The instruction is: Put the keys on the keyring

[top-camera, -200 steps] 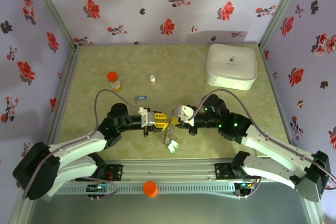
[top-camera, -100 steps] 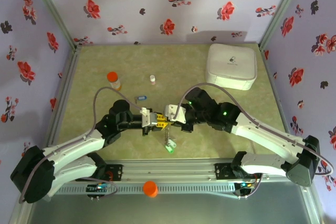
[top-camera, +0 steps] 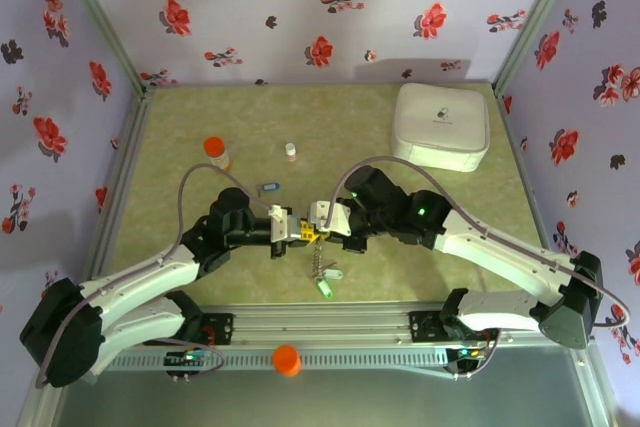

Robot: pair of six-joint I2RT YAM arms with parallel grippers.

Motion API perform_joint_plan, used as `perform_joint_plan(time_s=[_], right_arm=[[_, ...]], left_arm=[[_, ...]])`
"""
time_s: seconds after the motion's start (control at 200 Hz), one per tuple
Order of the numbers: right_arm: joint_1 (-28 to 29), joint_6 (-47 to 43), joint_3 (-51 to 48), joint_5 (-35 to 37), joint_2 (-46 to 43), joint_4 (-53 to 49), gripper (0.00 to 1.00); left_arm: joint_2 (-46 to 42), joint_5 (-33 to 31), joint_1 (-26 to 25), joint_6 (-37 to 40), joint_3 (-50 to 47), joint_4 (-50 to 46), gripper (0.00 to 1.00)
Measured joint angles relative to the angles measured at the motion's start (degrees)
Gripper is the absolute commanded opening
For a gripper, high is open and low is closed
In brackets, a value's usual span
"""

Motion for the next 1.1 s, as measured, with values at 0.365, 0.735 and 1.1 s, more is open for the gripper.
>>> perform_joint_plan(time_s=[0.365,0.735,1.1], right_arm=[[-3.61,2.99,-11.96,-1.55,-10.75,11.19,0.33],[-5.29,3.43,-25.29,-1.09,-17.99,22.73,0.29],[-5.31,2.16,-25.33,-0.63,-17.25,25.18,0.26]], left_arm=[[-0.04,-0.79,-0.83,2.01,0.13,-0.85,0.0],[-0.52,-13.62,-7.54,15.37,0.13,-3.13,0.0],[-2.43,-21.57,-9.11,21.59,-0.83,0.7,0.0]])
